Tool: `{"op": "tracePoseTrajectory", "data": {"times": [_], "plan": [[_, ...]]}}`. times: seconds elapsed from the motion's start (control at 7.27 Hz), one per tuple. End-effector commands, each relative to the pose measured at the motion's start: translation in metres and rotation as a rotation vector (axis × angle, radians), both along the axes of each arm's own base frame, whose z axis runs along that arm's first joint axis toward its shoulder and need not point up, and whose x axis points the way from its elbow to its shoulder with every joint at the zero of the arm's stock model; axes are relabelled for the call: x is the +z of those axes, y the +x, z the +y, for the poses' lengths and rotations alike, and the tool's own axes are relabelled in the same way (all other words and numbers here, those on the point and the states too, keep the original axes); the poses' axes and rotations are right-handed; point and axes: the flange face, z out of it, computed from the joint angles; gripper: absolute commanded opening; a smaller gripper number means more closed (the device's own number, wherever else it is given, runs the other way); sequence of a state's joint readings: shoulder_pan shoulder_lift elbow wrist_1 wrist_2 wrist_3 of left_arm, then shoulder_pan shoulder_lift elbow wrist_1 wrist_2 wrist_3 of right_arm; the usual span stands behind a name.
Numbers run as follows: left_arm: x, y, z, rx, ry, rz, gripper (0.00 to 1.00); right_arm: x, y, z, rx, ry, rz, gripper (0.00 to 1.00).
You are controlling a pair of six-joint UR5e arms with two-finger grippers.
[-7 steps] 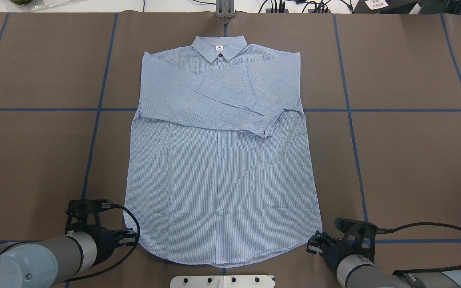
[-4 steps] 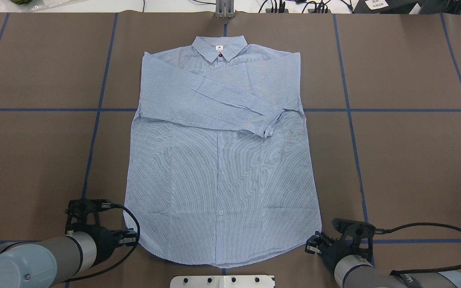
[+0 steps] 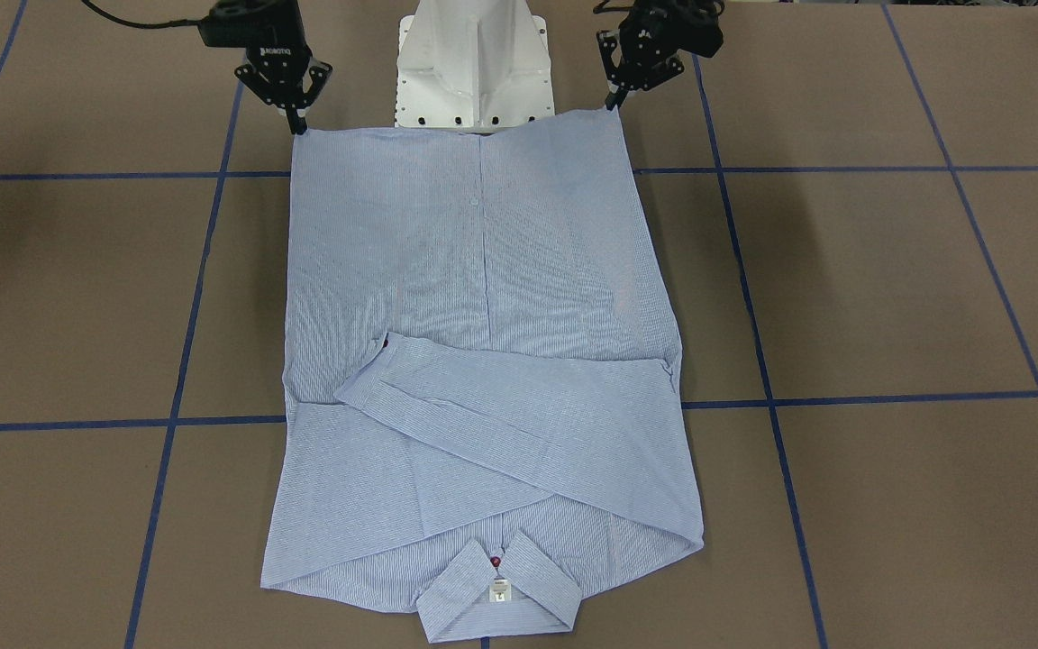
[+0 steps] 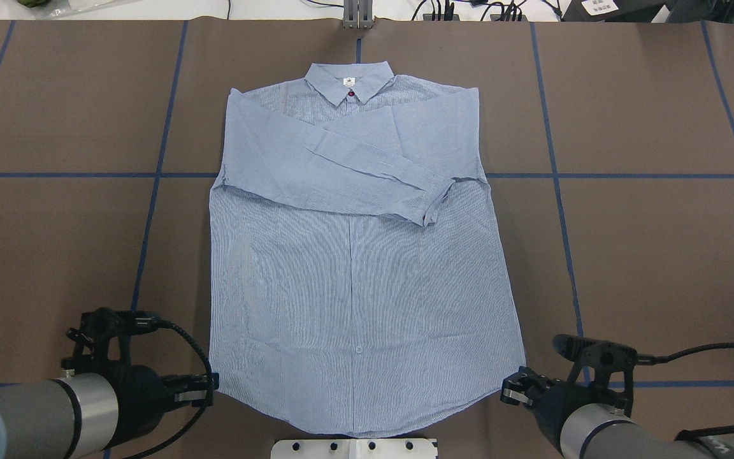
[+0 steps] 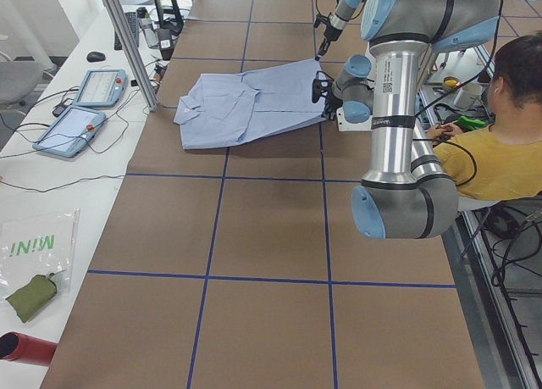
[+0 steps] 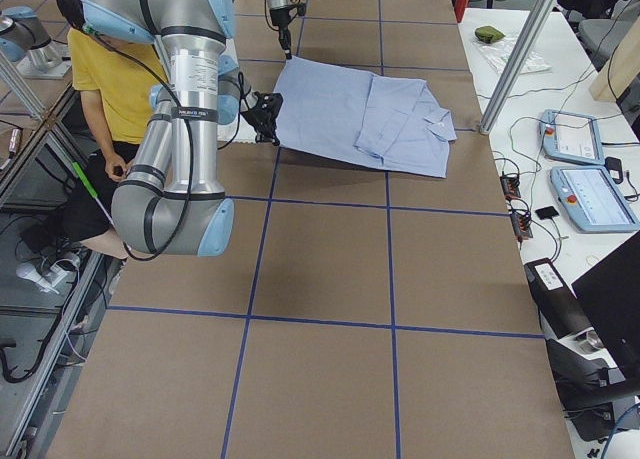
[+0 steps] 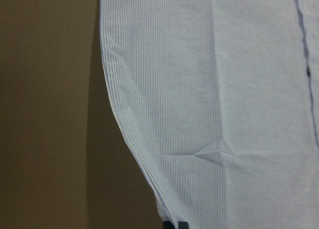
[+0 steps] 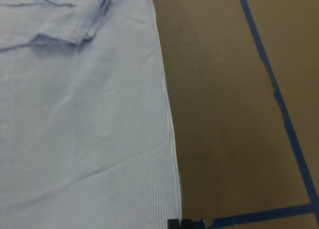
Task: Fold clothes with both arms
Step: 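Lift the hem with both grippers and fold it toward the collar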
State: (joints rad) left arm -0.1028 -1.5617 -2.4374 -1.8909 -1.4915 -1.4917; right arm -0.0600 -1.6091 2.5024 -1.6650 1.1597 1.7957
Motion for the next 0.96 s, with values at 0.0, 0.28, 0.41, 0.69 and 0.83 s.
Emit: {"op": "tracePoseTrajectory", "data": {"times": [0.0,0.28,0.41,0.69,0.83], "plan": [[-0.069,-0.091,0.019,0.114,-0.035,0.087,0.00,-0.076,0.087,-0.006,-0.051,-0.088,-0.089,0.00],[-0.063,-0.094,0.012,0.117,-0.061,0.035,0.00,-0.092,0.093,-0.029,-0.016,-0.135,-0.083,0.00],[-0.051,-0.075,0.002,0.090,-0.066,-0.002,0.00,-0.098,0.089,-0.046,0.023,-0.119,-0.078,0.00],[-0.048,-0.058,-0.059,-0.037,0.004,-0.034,0.00,-0.109,0.077,-0.095,0.099,-0.055,-0.046,0.00],[-0.051,-0.047,-0.092,-0.100,0.015,-0.043,0.00,-0.121,0.083,-0.128,0.158,-0.014,-0.042,0.00]]}}
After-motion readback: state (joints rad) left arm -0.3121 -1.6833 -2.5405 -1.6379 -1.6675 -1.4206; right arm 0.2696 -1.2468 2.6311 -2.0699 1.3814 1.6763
